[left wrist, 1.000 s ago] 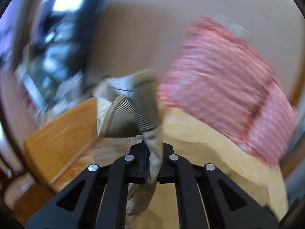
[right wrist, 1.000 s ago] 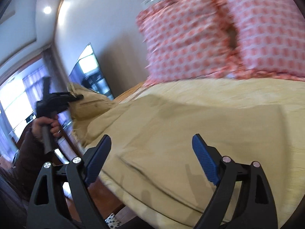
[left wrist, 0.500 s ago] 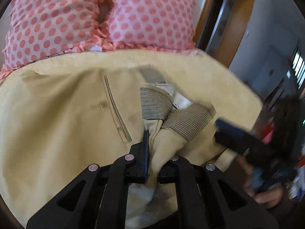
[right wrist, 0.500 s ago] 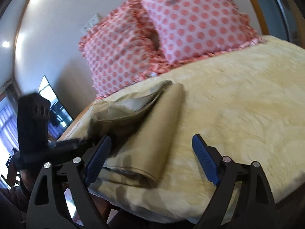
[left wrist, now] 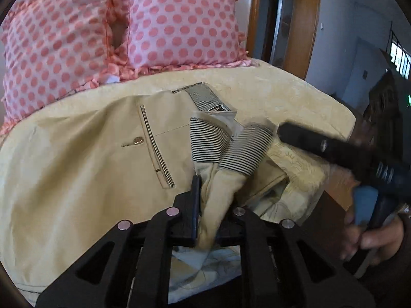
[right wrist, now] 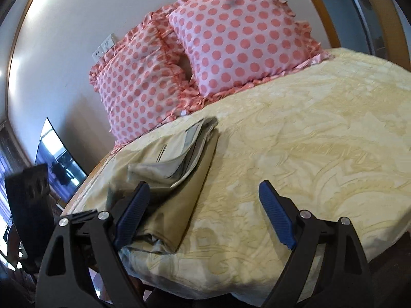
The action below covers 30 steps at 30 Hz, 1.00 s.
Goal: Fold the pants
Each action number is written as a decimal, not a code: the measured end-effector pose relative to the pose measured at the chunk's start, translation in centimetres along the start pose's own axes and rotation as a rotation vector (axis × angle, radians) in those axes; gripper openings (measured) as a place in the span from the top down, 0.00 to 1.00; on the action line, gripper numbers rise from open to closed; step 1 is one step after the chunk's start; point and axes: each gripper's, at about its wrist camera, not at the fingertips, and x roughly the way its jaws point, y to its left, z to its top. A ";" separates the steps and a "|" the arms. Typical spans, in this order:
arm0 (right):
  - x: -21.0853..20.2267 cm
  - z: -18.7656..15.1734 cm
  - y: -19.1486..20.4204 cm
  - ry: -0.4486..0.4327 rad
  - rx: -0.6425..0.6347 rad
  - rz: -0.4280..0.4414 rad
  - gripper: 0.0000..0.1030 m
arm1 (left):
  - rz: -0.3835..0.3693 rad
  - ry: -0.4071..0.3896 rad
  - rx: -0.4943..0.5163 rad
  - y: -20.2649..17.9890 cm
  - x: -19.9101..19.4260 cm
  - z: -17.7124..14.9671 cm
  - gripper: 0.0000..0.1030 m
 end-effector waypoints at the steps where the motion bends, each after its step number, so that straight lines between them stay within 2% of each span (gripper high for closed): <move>1: -0.1 0.2 0.0 -0.006 -0.003 -0.003 0.16 | 0.007 -0.008 0.007 -0.1 -0.2 -0.1 0.86; 3: -0.2 0.9 0.3 -0.022 -0.014 -0.001 0.16 | 0.003 -0.010 0.021 0.0 -0.9 -0.3 0.80; 4: -0.3 1.3 0.5 -0.032 -0.022 0.004 0.16 | -0.001 -0.005 0.023 0.2 -1.2 -0.5 0.64; 5: -0.4 1.5 0.8 -0.040 -0.029 0.009 0.16 | 0.001 0.000 0.018 0.7 -2.2 -1.0 0.29; 6: -0.4 1.9 1.2 -0.047 -0.039 0.022 0.16 | 0.008 -0.014 0.012 0.7 -3.1 -1.6 0.16; 7: -0.3 2.4 1.9 -0.053 -0.059 0.047 0.16 | 0.015 -0.039 0.003 1.3 -4.2 -1.9 0.13; 9: 0.3 2.9 3.3 -0.032 -0.099 0.098 0.13 | 0.053 -0.087 -0.022 3.1 -6.8 -2.5 0.13; 12: 3.1 3.0 6.3 0.064 -0.180 0.185 0.13 | 0.186 -0.167 -0.097 6.7 -8.9 -2.2 0.13; 14: 4.9 2.6 7.8 0.120 -0.207 0.219 0.13 | 0.265 -0.144 -0.150 9.2 -8.0 -2.1 0.13; 15: 5.8 2.4 8.3 0.149 -0.217 0.230 0.13 | 0.280 -0.121 -0.174 10.4 -7.3 -2.2 0.13; 17: 7.4 1.5 8.7 0.224 -0.224 0.193 0.12 | 0.302 -0.059 -0.220 11.9 -5.7 -2.8 0.13; 18: 8.2 0.9 8.3 0.271 -0.220 0.165 0.12 | 0.281 -0.002 -0.261 13.0 -4.5 -3.7 0.13; 19: 8.6 0.5 8.0 0.300 -0.213 0.164 0.11 | 0.258 0.009 -0.273 13.3 -4.2 -4.2 0.13; 20: 8.2 0.3 7.8 0.288 -0.229 0.184 0.12 | 0.252 -0.009 -0.268 13.3 -4.3 -4.6 0.13; 22: 7.9 1.0 8.0 0.332 -0.238 0.185 0.12 | 0.224 0.006 -0.267 13.5 -5.0 -4.3 0.13; 23: 7.6 1.5 7.9 0.330 -0.226 0.186 0.12 | 0.183 -0.001 -0.293 14.0 -5.7 -4.0 0.13; 24: 7.0 2.5 7.5 0.303 -0.211 0.183 0.12 | 0.124 -0.029 -0.342 15.2 -6.7 -3.5 0.13; 25: 6.7 3.4 7.1 0.270 -0.198 0.174 0.12 | 0.097 -0.054 -0.385 16.5 -7.4 -3.0 0.13; 27: 7.1 5.5 5.5 0.247 -0.171 0.098 0.12 | 0.090 -0.089 -0.460 19.7 -8.3 -1.8 0.13; 28: 7.7 6.0 4.9 0.257 -0.165 0.076 0.13 | 0.112 -0.091 -0.495 21.4 -8.4 -1.2 0.13; 29: 8.8 6.5 4.0 0.282 -0.151 0.049 0.16 | 0.123 -0.083 -0.515 22.8 -8.1 -0.8 0.14; 30: 9.7 6.7 3.2 0.307 -0.134 0.036 0.25 | 0.128 -0.067 -0.526 23.8 -7.6 -0.5 0.14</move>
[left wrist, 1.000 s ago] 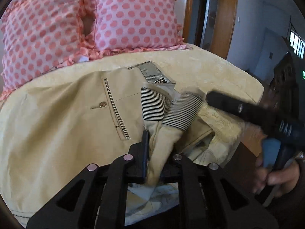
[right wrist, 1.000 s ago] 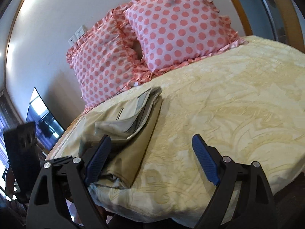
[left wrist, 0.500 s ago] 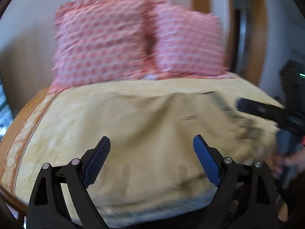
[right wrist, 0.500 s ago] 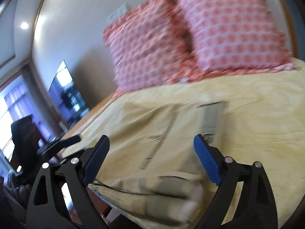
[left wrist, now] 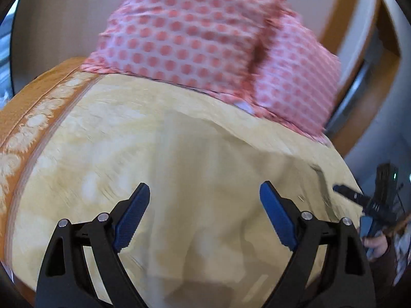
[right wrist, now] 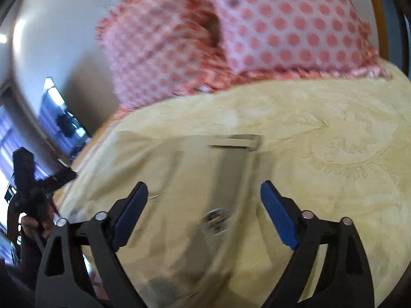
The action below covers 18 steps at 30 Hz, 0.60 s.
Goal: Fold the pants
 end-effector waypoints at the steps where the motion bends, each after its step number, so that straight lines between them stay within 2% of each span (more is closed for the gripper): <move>1: 0.9 0.3 -0.7 0.028 0.022 -0.007 0.30 | 0.009 0.029 -0.008 0.8 0.9 0.7 0.19; 2: 1.9 0.5 -1.3 0.062 0.043 0.004 0.38 | 0.016 0.057 -0.019 1.4 1.7 1.0 0.25; 3: 2.4 0.4 -1.4 0.076 0.043 0.018 0.41 | 0.009 0.097 -0.033 2.1 2.7 1.4 0.25; 4: 3.0 0.3 -1.4 0.092 0.033 0.018 0.41 | -0.001 0.122 -0.045 2.5 3.5 1.6 0.29; 6: 3.2 0.2 -1.1 0.085 0.009 0.009 0.41 | -0.022 0.179 -0.053 3.0 5.2 1.8 0.31; 8: 3.2 0.2 -1.1 0.084 0.008 0.010 0.41 | -0.024 0.208 -0.048 3.1 6.1 1.8 0.32; 12: 3.3 -0.1 -0.6 0.095 -0.037 0.043 0.55 | -0.068 0.230 -0.027 2.7 7.0 2.0 0.32; 14: 3.6 0.3 -0.8 0.103 -0.036 0.055 0.55 | -0.091 0.245 -0.019 2.3 7.4 2.2 0.32; 16: 3.7 0.4 -0.8 0.110 -0.038 0.059 0.57 | -0.080 0.256 0.024 1.5 8.0 2.4 0.32; 17: 3.7 0.4 -0.6 0.116 -0.060 0.051 0.65 | -0.079 0.259 0.026 1.3 8.2 2.5 0.38; 18: 3.7 0.2 -0.5 0.123 -0.072 0.068 0.78 | -0.090 0.263 0.020 1.2 8.3 2.5 0.49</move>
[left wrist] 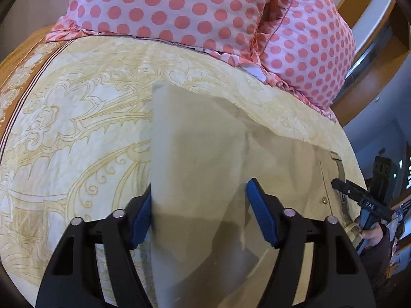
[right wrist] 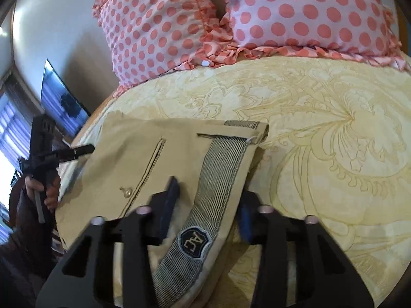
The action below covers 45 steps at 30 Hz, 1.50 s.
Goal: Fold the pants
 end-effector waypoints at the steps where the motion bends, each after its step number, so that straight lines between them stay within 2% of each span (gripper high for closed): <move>1: 0.0 0.0 0.2 -0.001 -0.006 0.018 0.81 | -0.008 0.001 0.000 -0.1 -0.1 -0.1 0.77; 2: -0.3 -0.1 0.4 -0.011 -0.016 0.034 0.84 | -0.030 0.005 -0.002 -0.2 -0.2 -0.2 0.90; 4: -0.5 0.0 0.3 -0.020 -0.010 0.053 0.86 | -0.021 -0.012 0.021 -0.6 -0.4 -0.4 0.93; 8: -1.2 1.5 0.2 -0.047 -0.013 0.082 0.90 | -0.006 -0.060 0.040 -1.3 -1.3 0.2 0.97; 12: -1.6 5.2 0.7 -0.114 -0.076 0.062 0.90 | 0.012 -0.153 0.085 -2.6 -2.3 3.4 0.98; 16: -0.5 9.5 -1.1 -0.187 -0.075 0.018 0.90 | 0.075 -0.198 0.091 -3.2 -0.5 7.3 0.98; 18: 1.7 11.0 -3.4 -0.157 -0.029 -0.011 0.89 | 0.093 -0.156 0.051 -2.5 2.0 9.0 0.97; 20: 4.9 11.1 -5.5 -0.051 0.043 -0.070 0.87 | 0.106 -0.079 0.007 -1.3 4.7 9.6 0.96; 21: 6.0 10.9 -6.0 -0.017 0.060 -0.099 0.83 | 0.110 -0.049 -0.009 -0.8 5.9 9.6 0.96; 22: 6.4 10.6 -6.2 -0.004 0.069 -0.115 0.75 | 0.108 -0.048 -0.015 -0.6 6.3 9.5 0.95; 23: 6.2 10.5 -6.3 -0.011 0.080 -0.113 0.68 | 0.106 -0.056 -0.014 -0.7 6.1 9.4 0.94; 25: 4.9 10.4 -6.4 -0.022 0.114 -0.146 0.55 | 0.112 -0.065 -0.018 -0.5 5.1 9.4 0.84; 26: 3.8 10.2 -6.4 -0.046 0.140 -0.152 0.44 | 0.124 -0.077 -0.025 -0.4 4.4 9.2 0.84; 27: 2.0 9.8 -6.1 -0.095 0.173 -0.117 0.35 | 0.138 -0.105 -0.028 -0.3 3.1 8.9 0.84; 28: 1.3 9.5 -5.8 -0.119 0.186 -0.085 0.31 | 0.143 -0.130 -0.024 -0.3 2.0 8.5 0.84; 29: -0.1 8.9 -5.1 -0.154 0.199 -0.011 0.24 | 0.143 -0.156 -0.016 -0.6 0.9 8.0 0.84; 31: -1.5 7.7 -3.6 -0.177 0.202 0.103 0.16 | 0.086 -0.188 0.005 -1.8 -1.2 6.4 0.83; 33: -1.4 6.5 -2.2 -0.153 0.219 0.197 0.14 | 0.001 -0.172 0.027 -3.3 -1.9 4.7 0.75; 34: -0.9 6.0 -1.8 -0.131 0.235 0.228 0.14 | -0.034 -0.154 0.032 -3.8 -1.8 4.0 0.57; 35: -0.1 5.3 -1.7 -0.099 0.262 0.254 0.13 | -0.062 -0.132 0.033 -4.3 -1.4 3.4 0.33; 36: 0.8 4.7 -2.0 -0.068 0.301 0.238 0.11 | -0.078 -0.102 0.030 -4.7 -0.5 2.8 0.29; 37: 1.3 4.3 -2.2 -0.055 0.322 0.207 0.11 | -0.067 -0.076 0.030 -4.8 0.5 2.5 0.29; 38: 2.0 3.8 -2.9 -0.055 0.347 0.184 0.13 | -0.035 -0.045 0.030 -4.6 1.7 2.5 0.29; 39: 1.9 3.4 -3.3 -0.088 0.364 0.200 0.14 | -0.020 -0.012 0.019 -4.1 3.2 2.5 0.29; 41: 1.3 3.2 -2.7 -0.085 0.364 0.157 0.14 | 0.012 -0.050 0.035 -4.2 3.0 2.3 0.30; 43: -0.4 2.8 0.3 -0.111 0.270 0.020 0.04 | 0.085 -0.069 0.068 -5.0 2.0 1.8 0.28; 45: -2.1 1.2 3.0 -0.152 0.181 -0.073 0.02 | 0.161 -0.148 0.122 -5.9 -0.5 -0.1 0.17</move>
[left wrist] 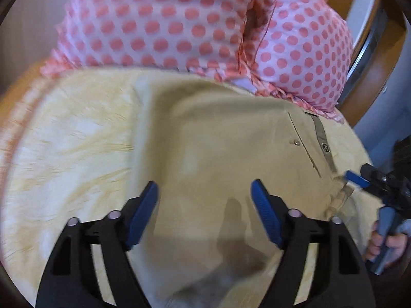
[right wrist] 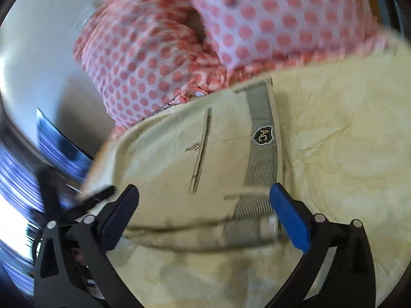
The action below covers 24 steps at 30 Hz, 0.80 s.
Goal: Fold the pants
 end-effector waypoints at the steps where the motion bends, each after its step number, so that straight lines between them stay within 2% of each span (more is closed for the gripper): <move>1: -0.6 -0.9 1.1 -0.020 -0.047 -0.043 0.02 | 0.023 -0.021 0.017 -0.1 -0.8 -0.6 0.07; 2: -1.6 -2.8 2.4 -0.033 -0.116 -0.087 0.02 | 0.058 -0.050 0.041 -0.4 -2.2 -1.9 0.03; 4: -2.1 -5.8 3.7 -0.055 -0.191 -0.147 0.02 | 0.115 -0.080 0.063 -0.8 -4.0 -4.4 0.01; 8: -1.4 -9.9 5.2 -0.073 -0.260 -0.255 0.02 | 0.251 -0.101 0.092 -1.5 -5.4 -9.3 0.01; 13: -0.2 -11.8 5.9 -0.053 -0.275 -0.307 0.02 | 0.260 -0.064 0.072 -1.7 -4.4 -11.2 0.01; 16: 0.0 -12.4 6.1 -0.061 -0.295 -0.334 0.02 | 0.264 -0.076 0.068 -1.8 -4.4 -11.5 0.01; 19: 0.0 -13.2 6.3 -0.101 -0.313 -0.357 0.02 | 0.264 -0.098 0.066 -1.8 -4.6 -12.0 0.01; 24: -0.4 -15.1 6.4 -0.242 -0.293 -0.392 0.02 | 0.268 -0.163 0.071 -2.0 -4.8 -12.9 0.01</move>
